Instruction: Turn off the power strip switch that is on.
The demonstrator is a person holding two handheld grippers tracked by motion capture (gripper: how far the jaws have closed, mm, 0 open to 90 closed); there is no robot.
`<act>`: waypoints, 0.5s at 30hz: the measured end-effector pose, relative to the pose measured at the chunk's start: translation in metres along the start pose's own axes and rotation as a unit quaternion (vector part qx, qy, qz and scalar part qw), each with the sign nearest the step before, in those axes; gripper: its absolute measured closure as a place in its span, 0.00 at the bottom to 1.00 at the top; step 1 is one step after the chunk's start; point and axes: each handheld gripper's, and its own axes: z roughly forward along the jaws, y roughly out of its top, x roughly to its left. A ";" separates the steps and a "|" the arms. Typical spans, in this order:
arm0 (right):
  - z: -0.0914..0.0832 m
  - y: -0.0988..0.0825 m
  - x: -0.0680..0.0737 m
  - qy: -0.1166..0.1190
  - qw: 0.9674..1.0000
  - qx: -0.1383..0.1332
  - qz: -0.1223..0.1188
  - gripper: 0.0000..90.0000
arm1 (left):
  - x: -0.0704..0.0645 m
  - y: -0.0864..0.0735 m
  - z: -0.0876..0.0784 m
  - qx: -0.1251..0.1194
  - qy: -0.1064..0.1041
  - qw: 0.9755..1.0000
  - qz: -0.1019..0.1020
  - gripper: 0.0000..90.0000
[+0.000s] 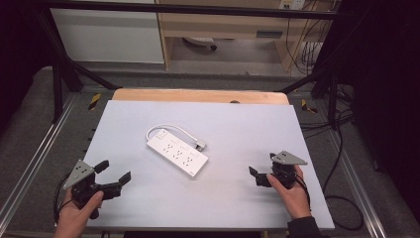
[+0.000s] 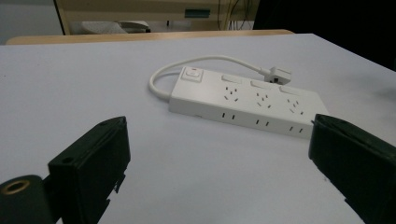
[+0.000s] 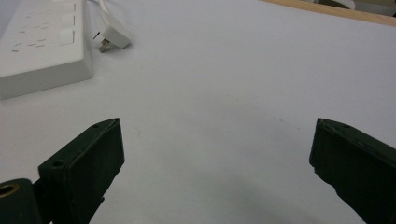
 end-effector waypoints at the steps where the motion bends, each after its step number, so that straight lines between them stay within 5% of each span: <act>1: 0.000 0.000 0.000 0.000 1.000 -0.001 0.001 0.04 | 0.000 0.000 0.000 0.000 0.000 1.000 0.000 0.06; 15: -0.001 0.001 0.004 0.017 1.000 -0.001 -0.008 0.03 | -0.010 0.006 0.013 0.002 -0.040 0.999 0.007 0.06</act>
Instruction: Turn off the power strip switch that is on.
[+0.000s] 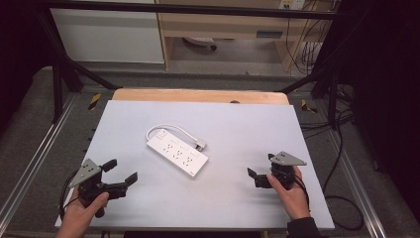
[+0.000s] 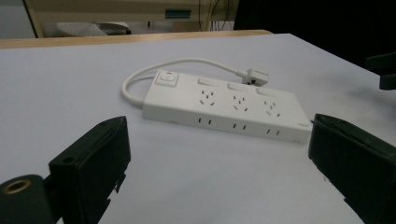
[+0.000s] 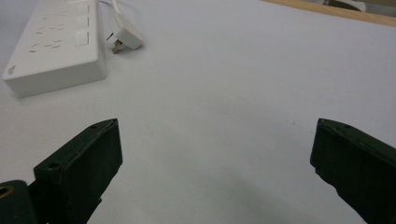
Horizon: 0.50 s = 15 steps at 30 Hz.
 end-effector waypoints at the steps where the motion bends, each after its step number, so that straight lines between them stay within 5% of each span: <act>1: 0.001 0.000 0.001 0.005 1.000 0.000 -0.002 0.03 | -0.001 0.002 0.002 0.003 0.002 1.000 -0.001 0.06; 15: 0.001 0.001 0.004 0.017 1.000 -0.001 -0.006 0.03 | -0.005 0.033 0.026 0.019 -0.002 1.000 0.002 0.07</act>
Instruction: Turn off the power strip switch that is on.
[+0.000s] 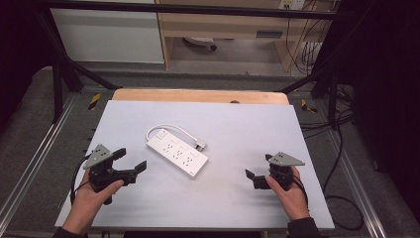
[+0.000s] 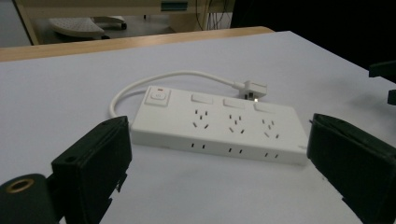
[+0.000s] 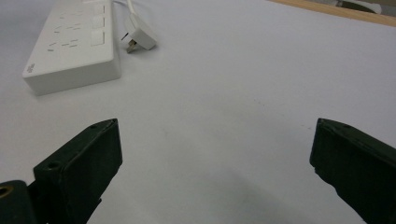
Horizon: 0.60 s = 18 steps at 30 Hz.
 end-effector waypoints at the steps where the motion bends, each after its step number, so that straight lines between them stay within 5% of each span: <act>1: 0.000 0.000 0.000 -0.002 1.000 -0.001 -0.001 0.03 | -0.001 0.003 0.002 -0.001 -0.001 1.000 0.000 0.08; 18: 0.000 0.000 0.000 -0.002 1.000 0.003 -0.008 0.03 | 0.009 0.027 0.044 -0.004 0.013 1.000 -0.008 0.09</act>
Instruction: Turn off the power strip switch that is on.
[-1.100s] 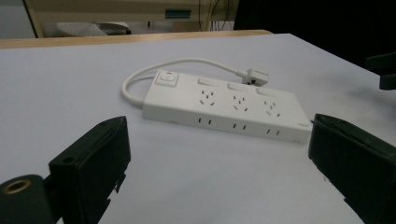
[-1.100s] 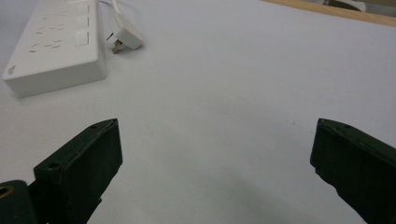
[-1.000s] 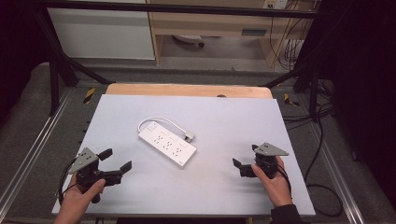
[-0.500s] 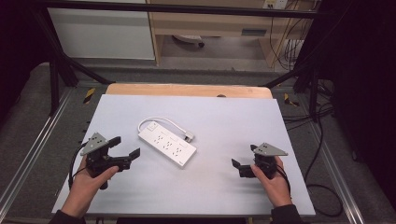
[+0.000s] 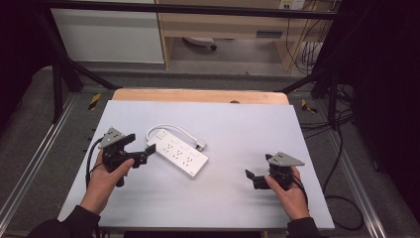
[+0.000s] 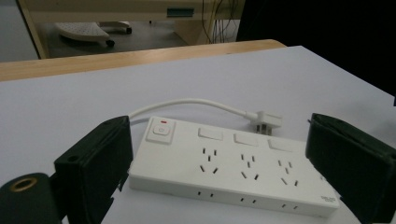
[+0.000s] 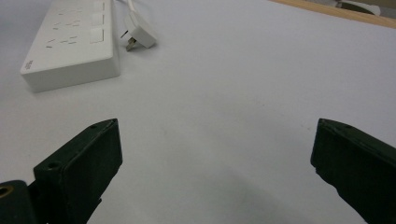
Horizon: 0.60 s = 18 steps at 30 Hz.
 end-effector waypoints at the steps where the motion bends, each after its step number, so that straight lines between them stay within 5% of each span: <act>1: 0.000 0.000 0.000 -0.001 1.000 0.000 -0.001 0.03 | 0.004 0.003 0.007 0.002 -0.001 1.000 -0.002 0.09; 9: 0.000 0.000 0.000 -0.004 1.000 -0.001 -0.003 0.03 | 0.011 0.014 0.027 0.001 0.024 1.000 -0.006 0.10; 18: -0.001 0.000 0.000 -0.006 1.000 -0.002 -0.008 0.03 | 0.014 0.028 0.039 -0.003 0.013 1.000 0.003 0.11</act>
